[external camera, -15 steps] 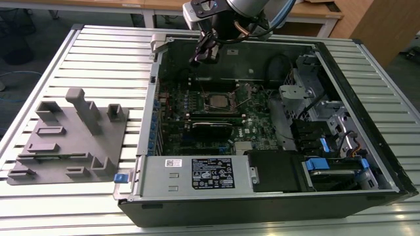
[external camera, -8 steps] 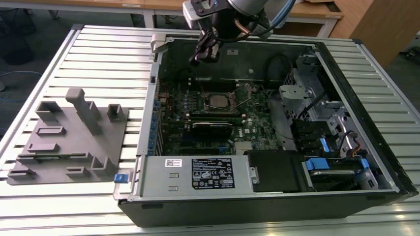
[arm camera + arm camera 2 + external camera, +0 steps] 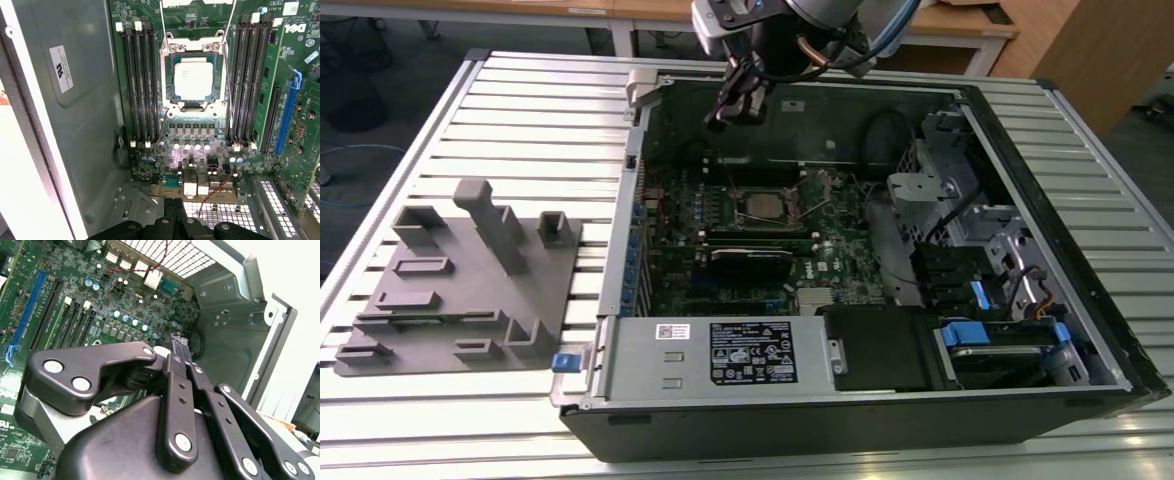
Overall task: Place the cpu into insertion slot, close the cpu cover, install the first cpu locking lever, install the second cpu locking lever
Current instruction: 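Close the cpu cover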
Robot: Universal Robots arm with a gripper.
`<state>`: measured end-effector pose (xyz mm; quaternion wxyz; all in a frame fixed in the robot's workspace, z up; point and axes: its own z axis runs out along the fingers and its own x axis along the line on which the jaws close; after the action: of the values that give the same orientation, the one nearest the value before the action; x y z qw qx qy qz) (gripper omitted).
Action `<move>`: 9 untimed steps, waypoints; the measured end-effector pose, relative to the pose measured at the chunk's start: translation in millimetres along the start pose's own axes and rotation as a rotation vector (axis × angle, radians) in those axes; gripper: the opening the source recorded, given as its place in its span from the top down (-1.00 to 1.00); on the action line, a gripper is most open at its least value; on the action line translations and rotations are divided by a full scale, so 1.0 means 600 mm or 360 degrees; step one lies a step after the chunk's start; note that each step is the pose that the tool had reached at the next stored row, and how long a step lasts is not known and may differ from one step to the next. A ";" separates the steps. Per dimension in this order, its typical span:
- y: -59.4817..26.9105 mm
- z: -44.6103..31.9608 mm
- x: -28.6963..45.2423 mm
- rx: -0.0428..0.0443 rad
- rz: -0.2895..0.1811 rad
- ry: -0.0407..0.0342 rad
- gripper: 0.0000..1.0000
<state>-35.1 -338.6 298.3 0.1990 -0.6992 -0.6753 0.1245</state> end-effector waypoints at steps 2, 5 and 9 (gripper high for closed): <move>-0.001 -0.001 0.000 0.0000 0.0000 0.0000 0.79; -0.001 -0.003 0.000 0.0000 0.0000 0.0000 0.79; -0.003 -0.005 0.001 0.0000 0.0000 0.0000 0.79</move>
<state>-35.1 -338.6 301.8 0.1990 -0.6992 -0.6753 0.1245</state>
